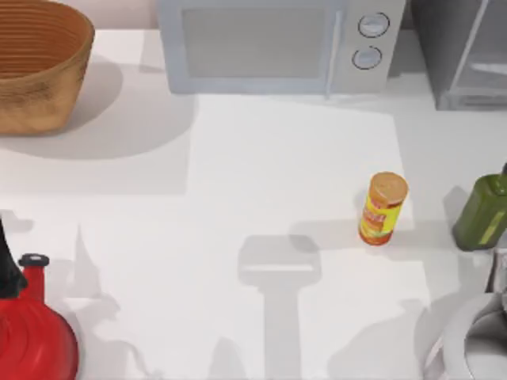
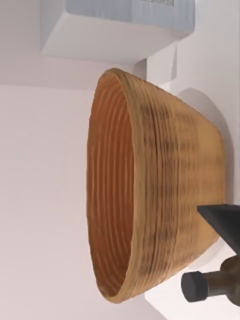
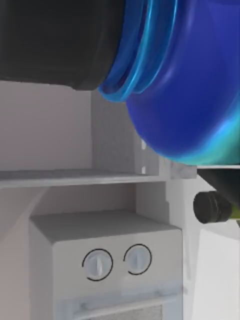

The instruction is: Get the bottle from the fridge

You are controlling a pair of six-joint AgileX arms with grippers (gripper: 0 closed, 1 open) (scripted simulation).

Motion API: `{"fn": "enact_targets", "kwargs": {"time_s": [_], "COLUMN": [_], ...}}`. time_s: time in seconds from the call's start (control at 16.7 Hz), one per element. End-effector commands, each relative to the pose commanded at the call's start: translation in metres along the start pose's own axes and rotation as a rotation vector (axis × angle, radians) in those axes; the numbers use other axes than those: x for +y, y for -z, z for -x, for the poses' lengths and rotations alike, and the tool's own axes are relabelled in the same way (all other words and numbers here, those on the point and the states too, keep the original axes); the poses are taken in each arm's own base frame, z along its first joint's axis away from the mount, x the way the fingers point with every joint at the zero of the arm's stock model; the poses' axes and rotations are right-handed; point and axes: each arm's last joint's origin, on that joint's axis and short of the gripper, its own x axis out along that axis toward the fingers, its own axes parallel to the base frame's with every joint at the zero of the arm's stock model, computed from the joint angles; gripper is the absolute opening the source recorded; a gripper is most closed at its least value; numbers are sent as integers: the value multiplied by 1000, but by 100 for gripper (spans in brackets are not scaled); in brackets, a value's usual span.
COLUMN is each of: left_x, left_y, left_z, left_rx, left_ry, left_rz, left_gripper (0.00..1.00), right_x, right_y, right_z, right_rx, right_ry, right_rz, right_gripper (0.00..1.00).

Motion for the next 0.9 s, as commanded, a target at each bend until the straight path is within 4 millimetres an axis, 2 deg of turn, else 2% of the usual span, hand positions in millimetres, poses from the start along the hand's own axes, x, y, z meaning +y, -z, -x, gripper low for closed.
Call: {"fn": "enact_targets", "kwargs": {"time_s": [0.12, 0.24, 0.42, 0.66, 0.9], "left_x": [0, 0, 0, 0, 0], "left_y": [0, 0, 0, 0, 0], "left_z": [0, 0, 0, 0, 0], "left_rx": [0, 0, 0, 0, 0], "left_ry": [0, 0, 0, 0, 0], "left_rz": [0, 0, 0, 0, 0], "left_gripper": [100, 100, 100, 100, 100], "right_x": [0, -1, 1, 15, 52], "right_y": [-20, -53, -121, -222, -310], "right_z": [4, 12, 36, 93, 165], "right_rx": [-47, -124, -274, -465, -563], "right_ry": [-11, -31, -87, -225, -415], "right_rz": [-41, -105, -227, -392, -528], "right_gripper": [0, 0, 0, 0, 0]}}
